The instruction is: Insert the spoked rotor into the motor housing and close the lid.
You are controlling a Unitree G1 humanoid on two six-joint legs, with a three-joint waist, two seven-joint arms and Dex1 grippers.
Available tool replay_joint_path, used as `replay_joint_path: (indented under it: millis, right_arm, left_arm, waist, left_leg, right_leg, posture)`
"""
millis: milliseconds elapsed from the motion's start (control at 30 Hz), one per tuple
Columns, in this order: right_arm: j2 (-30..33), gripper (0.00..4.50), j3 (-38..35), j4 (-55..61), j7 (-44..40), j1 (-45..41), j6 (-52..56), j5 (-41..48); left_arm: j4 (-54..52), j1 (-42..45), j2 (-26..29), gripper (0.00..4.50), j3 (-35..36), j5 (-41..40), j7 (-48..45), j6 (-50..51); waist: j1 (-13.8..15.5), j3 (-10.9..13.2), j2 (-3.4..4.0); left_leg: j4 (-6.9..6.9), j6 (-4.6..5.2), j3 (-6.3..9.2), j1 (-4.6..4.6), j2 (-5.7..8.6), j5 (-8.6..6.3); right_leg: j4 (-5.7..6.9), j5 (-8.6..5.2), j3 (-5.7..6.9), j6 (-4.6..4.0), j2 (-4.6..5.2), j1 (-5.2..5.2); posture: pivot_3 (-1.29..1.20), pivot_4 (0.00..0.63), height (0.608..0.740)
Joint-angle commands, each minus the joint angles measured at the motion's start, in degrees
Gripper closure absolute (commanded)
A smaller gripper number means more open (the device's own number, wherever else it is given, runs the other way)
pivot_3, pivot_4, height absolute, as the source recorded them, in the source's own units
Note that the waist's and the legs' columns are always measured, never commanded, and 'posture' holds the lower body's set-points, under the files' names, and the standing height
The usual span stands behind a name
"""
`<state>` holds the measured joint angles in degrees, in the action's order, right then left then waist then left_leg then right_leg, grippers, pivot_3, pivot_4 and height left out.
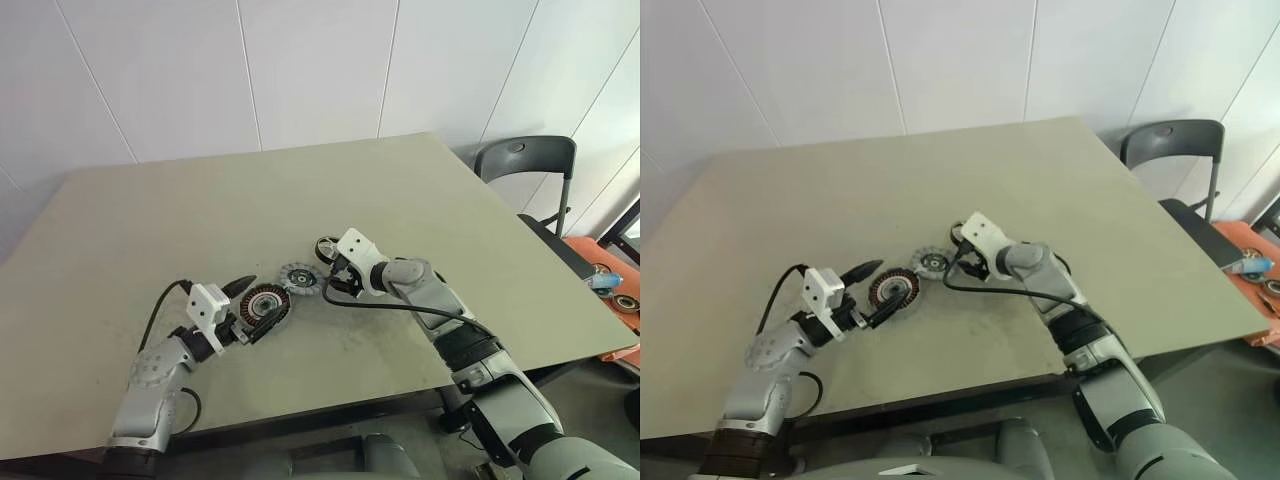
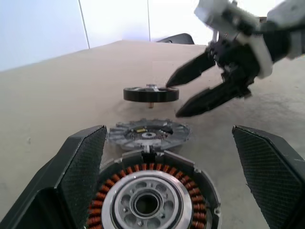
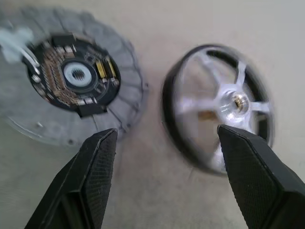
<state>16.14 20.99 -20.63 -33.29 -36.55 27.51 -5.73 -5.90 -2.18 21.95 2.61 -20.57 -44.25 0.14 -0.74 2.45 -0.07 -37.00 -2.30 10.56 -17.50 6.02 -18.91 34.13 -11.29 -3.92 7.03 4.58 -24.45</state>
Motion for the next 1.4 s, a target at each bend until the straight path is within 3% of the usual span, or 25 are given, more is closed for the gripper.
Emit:
replay_joint_path:
  millis: [33,100,200,500,900,1133,1400]
  right_arm:
    - [-0.8,0.94,-0.02,-2.94,1.83,-1.02,-3.06,-1.91]
    - [-1.12,0.94,-0.18,-4.13,2.36,-0.9,-4.19,-2.31]
    - [-1.51,1.53,-0.62,-4.75,2.84,-0.71,-5.06,-2.68]
    - [-1.72,4.46,-1.56,-5.12,2.82,-0.45,-6.1,-3.2]
    - [-2.26,4.49,-2.71,-2.64,1.9,-0.02,-8.11,-1.92]
    - [-2.63,4.49,-4.66,7.81,-5.03,1.23,-7.79,4.57]
    - [-5.38,4.49,-4.57,15.91,-13.83,3.38,-0.39,14.63]
  left_arm:
    - [-4.66,1.62,2.42,0.0,2.95,-3.46,0.61,4.47]
    - [-5.56,2.74,3.63,0.0,3.79,-4.72,0.89,6.78]
    - [-7.01,4.64,4.47,0.0,4.01,-5.71,1.96,10.01]
    - [-7.7,9.65,3.46,0.0,2.13,-4.95,4.91,14.91]
    - [-9.36,8.35,4.35,0.0,3.23,-5.76,4.57,15.81]
    - [-4.85,5.73,5.29,0.0,5.99,-6.1,0.24,11.47]
    - [3.03,5.29,4.05,0.0,5.63,-4.48,-3.31,4.69]
  waist:
    - [-0.01,0.0,-0.01]
    - [0.02,0.0,-0.01]
    - [-0.01,-0.01,-0.01]
    - [0.0,0.0,-0.01]
    - [-0.07,0.0,0.0]
    - [-0.05,0.06,0.08]
    - [0.07,0.06,0.08]
  left_leg:
    - [-0.01,0.0,0.0,0.01,0.0,0.0]
    - [-0.02,0.0,0.0,0.04,0.0,0.0]
    - [-0.02,0.0,0.01,0.07,0.0,0.0]
    - [-0.01,-0.01,0.01,0.08,0.0,0.01]
    - [0.01,-0.01,0.01,0.04,0.01,0.0]
    - [0.02,-0.01,0.0,0.0,0.0,0.0]
    - [0.01,-0.01,0.02,-0.01,0.0,0.0]
  right_leg:
    - [0.0,0.0,0.0,0.0,0.0,0.02]
    - [0.01,0.0,0.0,0.01,0.0,0.06]
    - [0.02,-0.02,0.0,0.03,-0.01,0.08]
    - [0.02,0.09,0.0,-0.15,-0.02,0.08]
    - [-0.02,0.09,0.0,-0.15,-0.01,0.05]
    - [-0.02,0.09,0.0,-0.14,-0.01,0.0]
    - [-0.03,0.02,0.0,-0.04,-0.01,0.0]
  posture:
    - [0.0,0.0,0.74]
    - [0.0,0.0,0.74]
    - [0.0,0.0,0.74]
    - [0.0,0.0,0.74]
    - [0.0,0.0,0.74]
    - [0.0,0.0,0.74]
    - [0.0,0.0,0.74]
